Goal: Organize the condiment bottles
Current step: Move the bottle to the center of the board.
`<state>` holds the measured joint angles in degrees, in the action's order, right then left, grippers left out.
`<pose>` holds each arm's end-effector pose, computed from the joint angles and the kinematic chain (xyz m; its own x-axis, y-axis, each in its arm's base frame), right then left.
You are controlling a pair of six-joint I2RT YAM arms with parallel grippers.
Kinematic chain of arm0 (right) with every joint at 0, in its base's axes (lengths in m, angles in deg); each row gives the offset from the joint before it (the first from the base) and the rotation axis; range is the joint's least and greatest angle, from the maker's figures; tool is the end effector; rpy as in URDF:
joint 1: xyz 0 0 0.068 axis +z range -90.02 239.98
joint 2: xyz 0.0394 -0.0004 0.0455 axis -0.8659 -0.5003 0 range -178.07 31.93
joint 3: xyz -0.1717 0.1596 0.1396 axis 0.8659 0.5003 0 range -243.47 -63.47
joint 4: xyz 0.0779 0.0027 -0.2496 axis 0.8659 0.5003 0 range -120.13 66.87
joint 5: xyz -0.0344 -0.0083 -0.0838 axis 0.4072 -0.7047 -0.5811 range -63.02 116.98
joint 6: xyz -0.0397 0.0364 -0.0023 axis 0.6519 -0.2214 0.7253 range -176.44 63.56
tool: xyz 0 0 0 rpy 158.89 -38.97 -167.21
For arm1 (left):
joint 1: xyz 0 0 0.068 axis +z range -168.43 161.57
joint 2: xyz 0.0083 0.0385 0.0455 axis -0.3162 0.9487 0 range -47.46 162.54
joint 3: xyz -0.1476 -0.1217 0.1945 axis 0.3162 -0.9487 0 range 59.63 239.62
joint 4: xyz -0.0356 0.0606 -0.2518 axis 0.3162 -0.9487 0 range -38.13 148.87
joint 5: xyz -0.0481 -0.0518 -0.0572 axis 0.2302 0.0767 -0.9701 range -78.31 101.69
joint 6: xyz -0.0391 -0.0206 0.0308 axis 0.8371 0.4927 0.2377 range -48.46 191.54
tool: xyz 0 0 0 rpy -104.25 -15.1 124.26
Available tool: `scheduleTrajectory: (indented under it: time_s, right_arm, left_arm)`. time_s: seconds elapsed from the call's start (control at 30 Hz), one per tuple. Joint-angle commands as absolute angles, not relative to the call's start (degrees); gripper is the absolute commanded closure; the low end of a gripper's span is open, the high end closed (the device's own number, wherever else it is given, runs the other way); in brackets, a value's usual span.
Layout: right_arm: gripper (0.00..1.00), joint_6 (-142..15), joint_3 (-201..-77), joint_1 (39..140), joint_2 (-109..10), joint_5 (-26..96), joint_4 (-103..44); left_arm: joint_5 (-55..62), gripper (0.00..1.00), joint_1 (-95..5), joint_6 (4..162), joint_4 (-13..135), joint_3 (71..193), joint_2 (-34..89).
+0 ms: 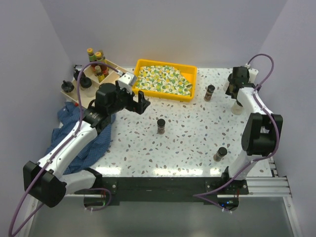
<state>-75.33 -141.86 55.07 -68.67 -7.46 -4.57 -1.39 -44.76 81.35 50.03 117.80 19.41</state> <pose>0.3845 -0.0533 0.2594 -0.5524 0.3155 -0.7715 0.6640 0.7261 -0.1786 0.2395 -0.1275 0.3458 -0.3727 -0.0007 -0.9280 0.5704 0.7886 -0.2297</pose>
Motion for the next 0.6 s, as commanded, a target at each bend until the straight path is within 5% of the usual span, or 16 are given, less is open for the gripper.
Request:
scheduleTrajectory:
  time_s: [0.0,0.57]
  right_arm:
    - [0.01,-77.0,-142.4,52.3,-68.6,-5.8,-10.2]
    - [0.14,-76.1,-142.9,49.3,-74.2,1.0,-13.3]
  left_arm:
    - [0.8,0.0,-44.7,80.2,52.8,118.0,16.9]
    - [0.6,0.0,-44.7,80.4,52.9,118.1,17.0]
